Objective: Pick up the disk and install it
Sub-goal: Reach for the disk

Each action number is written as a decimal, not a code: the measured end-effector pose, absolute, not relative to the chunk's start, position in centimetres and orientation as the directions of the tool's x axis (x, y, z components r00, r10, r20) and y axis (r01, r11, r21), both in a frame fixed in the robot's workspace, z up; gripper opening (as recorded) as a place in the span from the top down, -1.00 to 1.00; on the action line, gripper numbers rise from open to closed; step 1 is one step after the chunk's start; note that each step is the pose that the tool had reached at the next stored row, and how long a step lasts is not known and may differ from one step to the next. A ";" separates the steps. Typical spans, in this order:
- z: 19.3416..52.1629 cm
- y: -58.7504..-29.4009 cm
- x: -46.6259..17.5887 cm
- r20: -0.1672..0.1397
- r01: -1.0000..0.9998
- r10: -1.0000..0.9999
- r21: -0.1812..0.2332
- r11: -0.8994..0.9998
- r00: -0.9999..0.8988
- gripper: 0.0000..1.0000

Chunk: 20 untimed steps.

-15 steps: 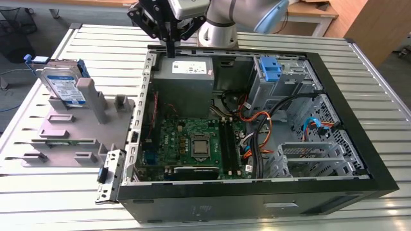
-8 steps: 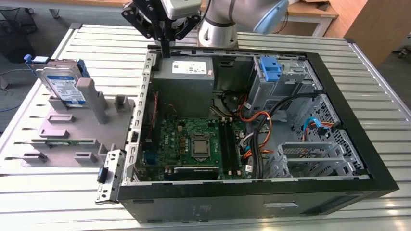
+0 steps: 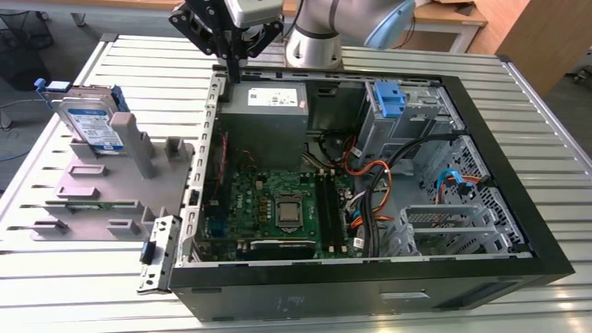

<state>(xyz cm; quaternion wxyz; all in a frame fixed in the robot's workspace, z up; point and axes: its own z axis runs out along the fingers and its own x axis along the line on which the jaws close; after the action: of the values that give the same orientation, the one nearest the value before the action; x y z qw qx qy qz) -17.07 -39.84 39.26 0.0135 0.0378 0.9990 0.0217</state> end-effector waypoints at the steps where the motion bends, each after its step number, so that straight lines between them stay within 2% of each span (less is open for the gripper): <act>1: 39.3 -39.8 -17.1 -0.025 0.075 0.076 0.044 0.996 -0.997 0.79; 20: 39.2 -39.8 -18.3 -0.025 0.075 0.076 0.044 0.996 -0.997 0.79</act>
<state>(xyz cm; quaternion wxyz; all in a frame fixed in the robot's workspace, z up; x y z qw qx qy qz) -18.26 -39.83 39.23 0.0135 0.0379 0.9990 0.0217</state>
